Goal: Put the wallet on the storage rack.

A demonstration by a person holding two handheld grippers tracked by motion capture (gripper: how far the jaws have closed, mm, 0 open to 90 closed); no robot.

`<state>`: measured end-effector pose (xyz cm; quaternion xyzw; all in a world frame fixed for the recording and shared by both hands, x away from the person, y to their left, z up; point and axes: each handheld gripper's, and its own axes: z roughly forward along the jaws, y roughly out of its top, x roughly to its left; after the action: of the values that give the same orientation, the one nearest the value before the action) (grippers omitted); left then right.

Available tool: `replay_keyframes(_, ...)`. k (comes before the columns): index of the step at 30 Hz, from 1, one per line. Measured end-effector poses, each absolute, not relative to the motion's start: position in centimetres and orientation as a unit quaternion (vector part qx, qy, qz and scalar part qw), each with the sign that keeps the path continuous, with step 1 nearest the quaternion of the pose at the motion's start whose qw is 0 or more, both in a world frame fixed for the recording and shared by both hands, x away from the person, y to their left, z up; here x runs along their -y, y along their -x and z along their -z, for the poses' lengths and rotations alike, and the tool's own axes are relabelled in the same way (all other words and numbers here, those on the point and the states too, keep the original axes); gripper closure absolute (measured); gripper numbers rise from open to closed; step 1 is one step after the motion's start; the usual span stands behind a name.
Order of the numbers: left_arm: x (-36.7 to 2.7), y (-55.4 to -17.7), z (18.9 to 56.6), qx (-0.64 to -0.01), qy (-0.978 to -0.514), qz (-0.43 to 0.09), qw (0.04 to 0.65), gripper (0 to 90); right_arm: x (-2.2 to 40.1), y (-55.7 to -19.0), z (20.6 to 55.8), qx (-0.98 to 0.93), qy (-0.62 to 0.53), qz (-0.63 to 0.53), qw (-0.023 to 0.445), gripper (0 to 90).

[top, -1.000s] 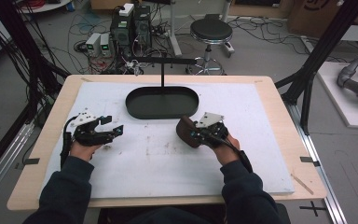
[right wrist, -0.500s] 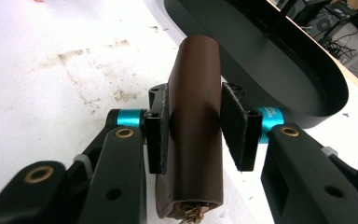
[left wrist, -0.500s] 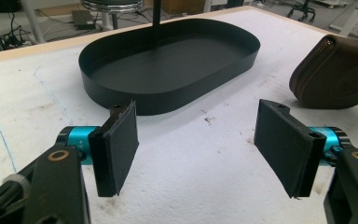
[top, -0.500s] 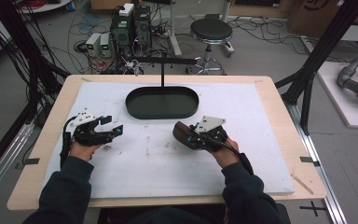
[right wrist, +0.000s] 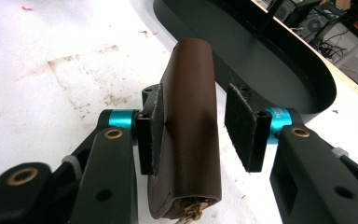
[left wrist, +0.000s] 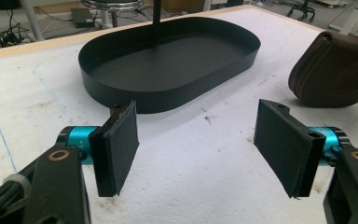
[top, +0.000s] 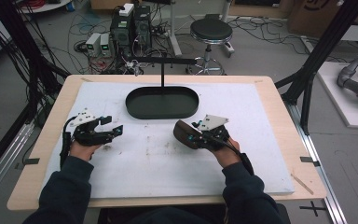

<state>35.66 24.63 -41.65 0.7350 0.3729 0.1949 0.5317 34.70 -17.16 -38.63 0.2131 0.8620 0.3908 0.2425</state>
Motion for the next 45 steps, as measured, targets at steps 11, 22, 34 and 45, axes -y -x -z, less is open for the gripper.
replay_keyframes(11, -24.5, -35.6, 41.7, -0.366, -0.739, -0.195, 0.532, 30.4, 17.7, -36.3, 40.6, -0.858, -0.262, -0.411, 0.16, 38.1)
replay_keyframes(22, -24.2, -35.6, 41.6, -0.347, -0.736, -0.197, 0.547, 25.2, 16.0, -36.7, 41.0, -0.869, -0.235, -0.408, 0.151, 64.7)
replay_keyframes(34, -24.3, -35.3, 41.4, -0.34, -0.738, -0.215, 0.542, 20.8, 14.7, -40.5, 37.9, -0.849, -0.252, -0.444, 0.136, 65.6)
replay_keyframes(45, -24.2, -35.3, 41.5, -0.335, -0.741, -0.226, 0.536, 20.8, 12.5, -47.5, 37.2, -0.827, -0.292, -0.464, 0.128, 65.4)
